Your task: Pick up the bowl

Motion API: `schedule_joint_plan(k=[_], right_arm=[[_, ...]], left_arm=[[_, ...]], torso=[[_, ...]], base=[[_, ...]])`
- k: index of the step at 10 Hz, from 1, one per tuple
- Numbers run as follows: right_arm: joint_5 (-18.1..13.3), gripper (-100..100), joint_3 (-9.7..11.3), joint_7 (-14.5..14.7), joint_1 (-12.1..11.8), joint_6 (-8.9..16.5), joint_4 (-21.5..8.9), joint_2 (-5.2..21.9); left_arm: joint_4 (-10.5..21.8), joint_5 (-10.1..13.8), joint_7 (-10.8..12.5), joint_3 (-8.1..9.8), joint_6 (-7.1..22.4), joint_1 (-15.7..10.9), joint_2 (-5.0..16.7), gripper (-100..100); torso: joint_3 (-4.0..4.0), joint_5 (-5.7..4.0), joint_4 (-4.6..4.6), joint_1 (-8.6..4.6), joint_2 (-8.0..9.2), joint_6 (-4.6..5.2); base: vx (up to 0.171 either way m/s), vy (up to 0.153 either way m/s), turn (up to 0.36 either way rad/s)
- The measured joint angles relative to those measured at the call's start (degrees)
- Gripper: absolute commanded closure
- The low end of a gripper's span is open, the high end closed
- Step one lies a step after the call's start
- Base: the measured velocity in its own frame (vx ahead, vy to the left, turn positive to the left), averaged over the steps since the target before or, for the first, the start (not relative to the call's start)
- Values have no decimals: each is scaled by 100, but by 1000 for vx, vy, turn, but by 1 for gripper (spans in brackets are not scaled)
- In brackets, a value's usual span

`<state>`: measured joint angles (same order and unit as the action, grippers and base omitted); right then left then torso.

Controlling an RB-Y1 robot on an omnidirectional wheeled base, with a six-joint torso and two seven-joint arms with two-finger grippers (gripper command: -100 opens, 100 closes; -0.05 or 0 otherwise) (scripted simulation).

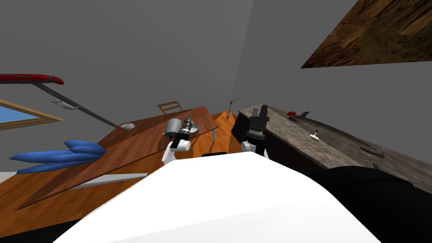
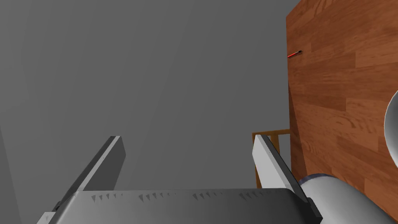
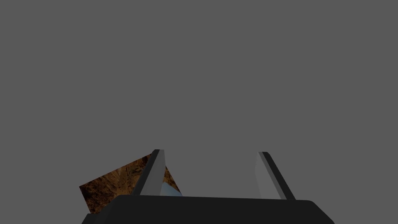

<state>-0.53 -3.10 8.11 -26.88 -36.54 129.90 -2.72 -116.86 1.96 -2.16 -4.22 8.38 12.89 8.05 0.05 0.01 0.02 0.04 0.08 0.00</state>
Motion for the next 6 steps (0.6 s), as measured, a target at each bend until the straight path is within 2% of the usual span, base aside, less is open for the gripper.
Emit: schedule_joint_plan(k=[2,4,6], right_arm=[[0,0,0,0,0,0,0,0],[0,0,0,0,0,0,0,0],[0,0,0,0,0,0,0,0]], left_arm=[[114,33,-6,-26,258,-71,-28,-100],[344,124,27,25,579,-329,28,-100],[479,153,28,20,931,-478,-6,-100]], torso=[[1,1,0,4,1,0],[-1,1,0,5,-2,0],[-2,1,-1,5,-3,0]], base=[[-26,24,-3],[-23,23,-9],[-18,26,-14]])
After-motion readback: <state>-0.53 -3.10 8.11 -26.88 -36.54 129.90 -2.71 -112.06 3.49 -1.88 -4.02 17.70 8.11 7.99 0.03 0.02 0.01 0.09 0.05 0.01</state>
